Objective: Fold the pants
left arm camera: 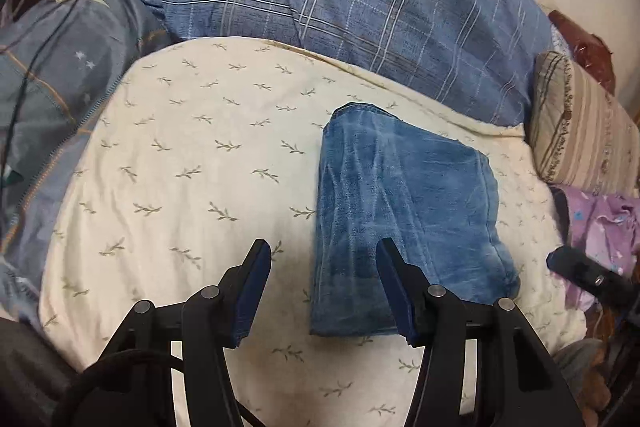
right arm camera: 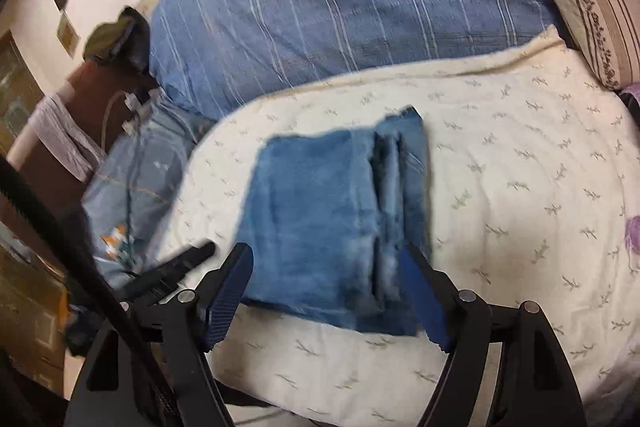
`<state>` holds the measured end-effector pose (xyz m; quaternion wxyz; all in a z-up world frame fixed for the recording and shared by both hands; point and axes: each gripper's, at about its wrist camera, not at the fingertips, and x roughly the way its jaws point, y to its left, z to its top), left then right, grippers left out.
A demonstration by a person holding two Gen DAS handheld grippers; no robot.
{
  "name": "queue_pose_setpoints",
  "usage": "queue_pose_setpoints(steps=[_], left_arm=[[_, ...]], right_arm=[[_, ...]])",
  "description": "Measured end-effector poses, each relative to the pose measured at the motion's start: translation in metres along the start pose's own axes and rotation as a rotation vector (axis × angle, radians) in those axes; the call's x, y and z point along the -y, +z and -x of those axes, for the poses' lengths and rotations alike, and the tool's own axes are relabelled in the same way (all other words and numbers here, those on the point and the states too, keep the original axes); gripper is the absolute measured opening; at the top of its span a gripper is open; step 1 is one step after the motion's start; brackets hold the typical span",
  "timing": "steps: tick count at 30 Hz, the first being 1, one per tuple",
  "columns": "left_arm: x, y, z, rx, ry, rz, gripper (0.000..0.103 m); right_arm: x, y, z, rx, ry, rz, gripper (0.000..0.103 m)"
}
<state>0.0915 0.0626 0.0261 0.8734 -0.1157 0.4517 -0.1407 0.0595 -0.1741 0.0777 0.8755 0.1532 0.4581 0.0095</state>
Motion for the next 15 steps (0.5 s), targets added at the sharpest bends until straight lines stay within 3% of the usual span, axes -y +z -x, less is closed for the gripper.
queue_pose_setpoints(steps=[3, 5, 9, 13, 15], left_arm=[[0.008, 0.007, 0.031, 0.002, 0.003, 0.057, 0.053], [0.015, 0.013, 0.058, 0.017, -0.02, 0.093, 0.053], [0.04, 0.011, 0.106, 0.074, 0.035, 0.09, 0.054], [0.064, 0.004, 0.112, 0.075, -0.03, 0.025, 0.055], [0.069, -0.003, 0.109, 0.099, 0.003, 0.001, 0.055]], right_arm=[[0.008, 0.004, -0.002, -0.049, 0.08, -0.059, 0.077], [0.012, 0.007, 0.006, -0.032, 0.146, -0.087, 0.077], [0.021, 0.011, 0.024, -0.002, 0.236, -0.136, 0.077], [0.029, 0.006, 0.025, -0.026, 0.237, -0.159, 0.078], [0.033, 0.002, 0.021, -0.047, 0.23, -0.166, 0.078]])
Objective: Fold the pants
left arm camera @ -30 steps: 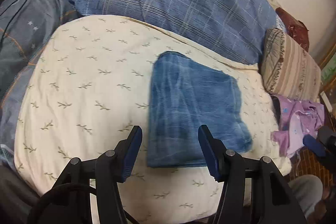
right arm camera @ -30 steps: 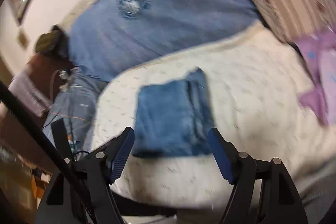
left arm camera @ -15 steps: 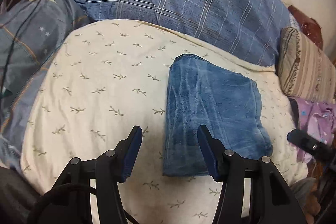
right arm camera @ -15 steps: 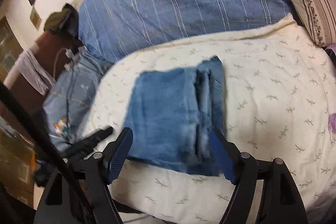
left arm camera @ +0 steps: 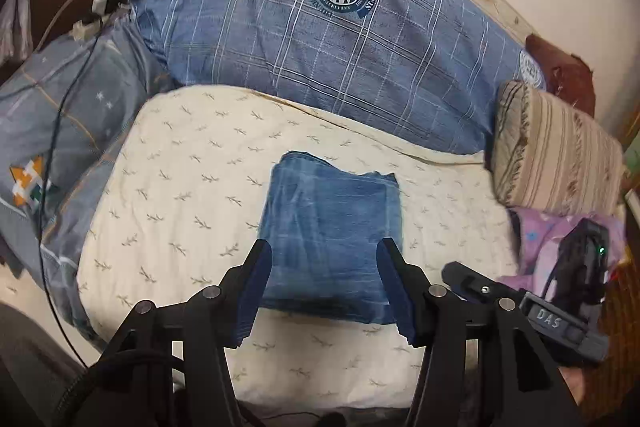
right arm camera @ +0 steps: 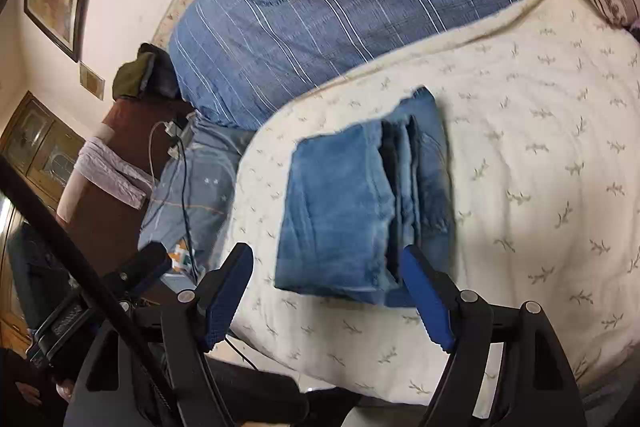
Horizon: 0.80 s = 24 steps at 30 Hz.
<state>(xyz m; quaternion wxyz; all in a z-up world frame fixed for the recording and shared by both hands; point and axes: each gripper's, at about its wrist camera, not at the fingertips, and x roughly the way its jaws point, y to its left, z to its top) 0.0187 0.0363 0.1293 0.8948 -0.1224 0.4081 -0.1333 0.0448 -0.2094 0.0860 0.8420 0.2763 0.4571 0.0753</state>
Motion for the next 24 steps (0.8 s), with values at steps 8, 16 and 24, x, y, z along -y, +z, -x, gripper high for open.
queue_pose_setpoints(steps=[8, 16, 24], left_arm=[[-0.008, 0.002, -0.042, -0.086, -0.007, -0.006, 0.054], [-0.037, 0.052, -0.124, -0.242, -0.091, 0.029, 0.055], [-0.046, 0.093, -0.201, -0.341, -0.114, 0.087, 0.055]], right_arm=[[0.014, -0.002, 0.0, 0.003, -0.036, -0.03, 0.078], [0.027, 0.004, 0.003, 0.077, -0.172, -0.084, 0.088], [0.001, 0.063, -0.043, -0.037, -0.135, 0.012, 0.091]])
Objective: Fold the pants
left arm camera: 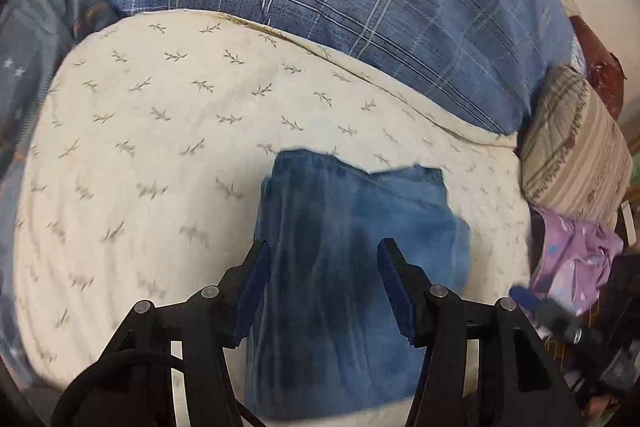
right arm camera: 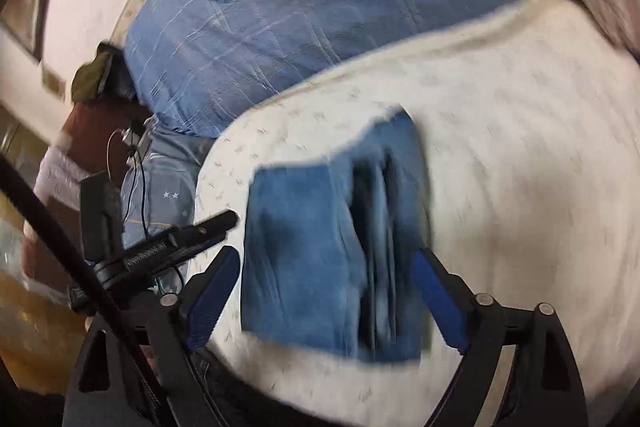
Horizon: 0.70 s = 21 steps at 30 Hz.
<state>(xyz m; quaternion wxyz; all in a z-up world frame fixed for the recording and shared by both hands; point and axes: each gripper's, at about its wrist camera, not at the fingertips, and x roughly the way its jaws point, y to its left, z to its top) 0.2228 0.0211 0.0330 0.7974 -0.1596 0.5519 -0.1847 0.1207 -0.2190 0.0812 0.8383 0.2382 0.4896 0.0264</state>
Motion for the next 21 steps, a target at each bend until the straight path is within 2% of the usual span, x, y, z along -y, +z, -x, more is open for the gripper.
queue_pose_setpoints(steps=[2, 4, 6, 9, 11, 12, 13, 16, 19, 21], left_arm=[[-0.009, -0.002, -0.013, -0.027, 0.022, 0.015, 0.055], [-0.016, -0.008, -0.021, -0.054, 0.027, 0.025, 0.055], [-0.018, -0.008, -0.023, -0.049, 0.036, 0.04, 0.055], [-0.012, -0.006, -0.02, -0.003, 0.054, 0.012, 0.055], [-0.007, -0.004, -0.025, 0.015, -0.003, -0.009, 0.056], [-0.007, -0.005, -0.031, -0.001, 0.007, -0.014, 0.054], [-0.01, -0.002, -0.038, -0.037, 0.017, 0.021, 0.053], [-0.025, 0.002, -0.042, 0.004, -0.017, 0.095, 0.055], [-0.025, 0.005, -0.054, 0.015, 0.006, 0.048, 0.058], [-0.025, 0.008, -0.06, 0.004, 0.001, 0.056, 0.051]], right_arm=[[0.006, 0.022, -0.02, -0.006, -0.052, -0.005, 0.091], [0.02, 0.029, -0.033, 0.008, -0.059, -0.048, 0.091], [0.032, 0.023, -0.04, 0.016, -0.024, -0.063, 0.091], [0.043, 0.018, -0.048, -0.004, 0.02, -0.07, 0.092], [0.043, 0.021, -0.05, -0.001, 0.098, -0.05, 0.092], [0.043, 0.022, -0.056, -0.017, 0.122, -0.044, 0.092], [0.044, 0.023, -0.064, -0.044, 0.119, -0.04, 0.092], [0.057, 0.025, -0.092, -0.094, 0.052, -0.057, 0.091], [0.065, 0.026, -0.103, -0.109, 0.097, -0.115, 0.08], [0.055, 0.022, -0.101, -0.101, 0.048, -0.066, 0.068]])
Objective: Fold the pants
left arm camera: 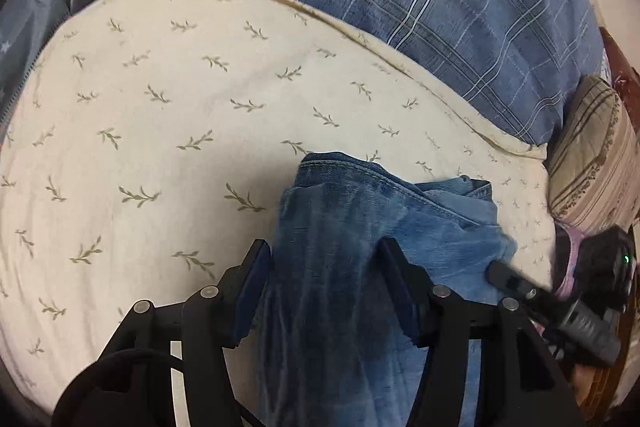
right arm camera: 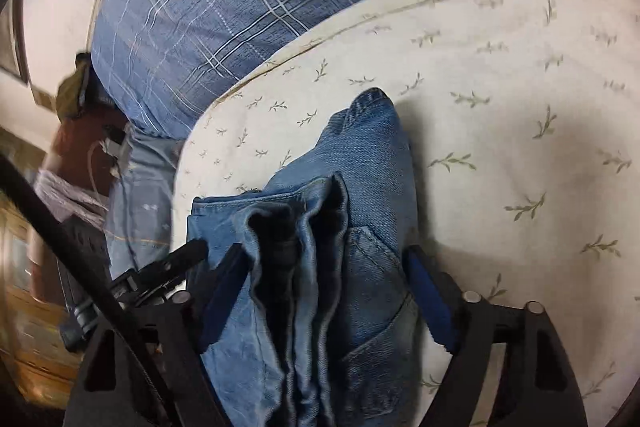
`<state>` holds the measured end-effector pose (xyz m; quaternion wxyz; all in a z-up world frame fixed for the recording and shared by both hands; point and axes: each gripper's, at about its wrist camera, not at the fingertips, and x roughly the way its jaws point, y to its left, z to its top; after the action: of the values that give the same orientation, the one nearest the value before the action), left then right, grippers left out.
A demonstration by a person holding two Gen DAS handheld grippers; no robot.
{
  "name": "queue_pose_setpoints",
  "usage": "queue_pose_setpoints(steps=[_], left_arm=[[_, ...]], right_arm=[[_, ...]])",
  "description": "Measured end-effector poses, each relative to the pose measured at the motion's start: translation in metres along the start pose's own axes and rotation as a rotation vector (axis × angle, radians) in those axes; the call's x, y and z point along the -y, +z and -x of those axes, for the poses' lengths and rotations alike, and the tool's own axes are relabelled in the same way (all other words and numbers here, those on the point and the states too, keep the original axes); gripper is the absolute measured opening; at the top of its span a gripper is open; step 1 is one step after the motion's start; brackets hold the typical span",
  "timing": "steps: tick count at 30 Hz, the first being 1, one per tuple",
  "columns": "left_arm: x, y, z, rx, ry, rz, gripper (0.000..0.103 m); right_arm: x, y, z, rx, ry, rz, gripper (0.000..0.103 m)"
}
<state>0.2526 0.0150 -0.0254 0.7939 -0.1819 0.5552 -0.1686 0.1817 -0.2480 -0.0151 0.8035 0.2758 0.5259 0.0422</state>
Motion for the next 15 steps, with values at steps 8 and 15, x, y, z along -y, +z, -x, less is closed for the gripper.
queue_pose_setpoints(steps=[8, 15], left_arm=[[0.028, 0.003, 0.047, 0.03, -0.058, -0.046, 0.013], [0.024, 0.05, 0.069, 0.068, -0.105, -0.001, 0.018]], right_arm=[[-0.013, 0.0, 0.022, 0.027, 0.029, 0.044, 0.028], [-0.041, 0.043, 0.04, 0.088, 0.081, 0.123, 0.032]])
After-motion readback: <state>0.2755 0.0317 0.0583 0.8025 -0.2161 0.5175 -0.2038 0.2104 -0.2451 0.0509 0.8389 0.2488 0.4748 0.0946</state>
